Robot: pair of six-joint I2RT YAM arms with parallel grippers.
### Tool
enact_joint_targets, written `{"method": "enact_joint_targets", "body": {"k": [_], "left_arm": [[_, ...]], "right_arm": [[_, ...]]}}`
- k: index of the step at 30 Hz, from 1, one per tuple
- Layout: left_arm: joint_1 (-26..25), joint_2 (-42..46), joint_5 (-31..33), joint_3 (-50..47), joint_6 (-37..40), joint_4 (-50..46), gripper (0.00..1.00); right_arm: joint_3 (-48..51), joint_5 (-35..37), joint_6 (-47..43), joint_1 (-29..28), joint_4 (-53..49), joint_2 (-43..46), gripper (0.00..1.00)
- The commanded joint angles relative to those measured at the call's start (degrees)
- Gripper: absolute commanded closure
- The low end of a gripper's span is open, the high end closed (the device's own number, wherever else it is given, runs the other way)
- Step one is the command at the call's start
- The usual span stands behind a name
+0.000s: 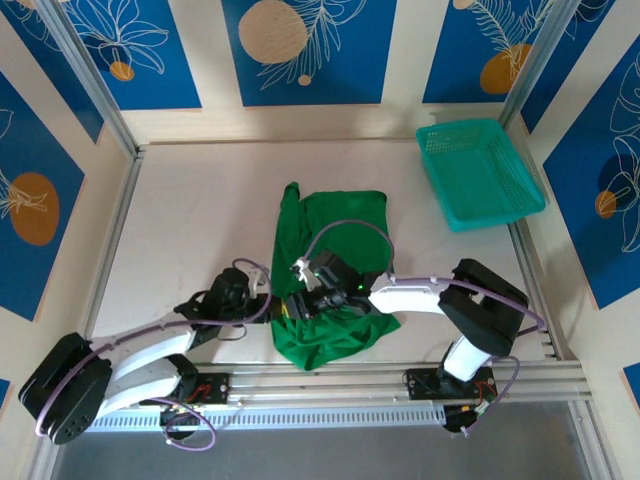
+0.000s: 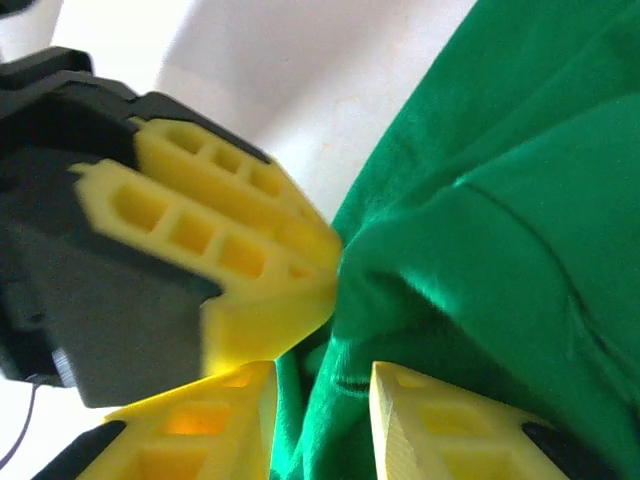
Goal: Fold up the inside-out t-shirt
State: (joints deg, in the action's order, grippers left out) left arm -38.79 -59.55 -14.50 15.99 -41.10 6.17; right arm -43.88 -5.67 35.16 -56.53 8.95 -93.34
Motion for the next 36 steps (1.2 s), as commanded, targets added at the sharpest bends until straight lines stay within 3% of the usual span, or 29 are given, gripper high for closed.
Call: {"method": "enact_joint_targets", "body": {"k": [1, 10, 11, 12, 14, 15, 17, 21, 23, 26, 27, 36], "left_arm": [[0.92, 2.38, -0.45, -0.56, -0.25, -1.93, 0.81], [1.76, 5.01, 1.37, -2.04, -1.81, -2.22, 0.81], [1.95, 5.24, 1.64, -2.19, -1.83, -2.15, 0.81], [2.20, 5.33, 1.63, -1.87, -1.51, -2.58, 0.81], [2.71, 5.43, 1.11, -0.95, -1.04, -3.72, 0.74], [2.73, 5.23, 0.04, -0.83, -0.58, -2.88, 0.65], [2.71, 3.84, -4.93, -0.58, 0.97, 1.95, 0.54], [2.67, -1.02, -6.28, 4.01, 4.44, -0.63, 0.49], [2.74, -2.76, -4.12, 4.88, 4.44, -1.26, 0.57], [2.71, -5.51, -2.03, 4.61, 3.60, 2.06, 0.92], [2.68, -6.50, -2.14, 5.09, 3.92, 2.38, 0.98], [2.93, -11.12, -0.01, 8.05, 5.37, -0.23, 1.00]], "right_arm": [[-2.24, 5.54, -4.19, -1.27, -3.60, -1.44, 0.70], [-2.11, 13.69, -6.20, -3.20, -5.66, -1.75, 0.82], [-1.90, 14.09, -6.28, -3.35, -5.45, -1.84, 0.85], [-1.62, 13.94, -6.21, -3.48, -4.91, -1.85, 0.94], [-1.26, 12.53, -5.72, -3.42, -3.95, -1.39, 0.99], [-0.87, 11.79, -5.16, -3.47, -3.41, -0.59, 0.99], [-0.06, 10.65, -4.51, -3.45, -2.18, 1.54, 1.00], [0.70, 10.10, -3.56, -3.06, -3.46, 6.84, 1.00], [1.32, 9.65, -3.60, -2.73, -3.81, 9.44, 1.00], [3.14, 7.79, -3.50, -1.79, -3.04, 12.74, 1.00], [3.63, 7.26, -3.31, -1.35, -2.89, 13.54, 1.00], [6.67, 1.59, -4.66, 2.70, -6.84, 21.54, 1.00]]}}
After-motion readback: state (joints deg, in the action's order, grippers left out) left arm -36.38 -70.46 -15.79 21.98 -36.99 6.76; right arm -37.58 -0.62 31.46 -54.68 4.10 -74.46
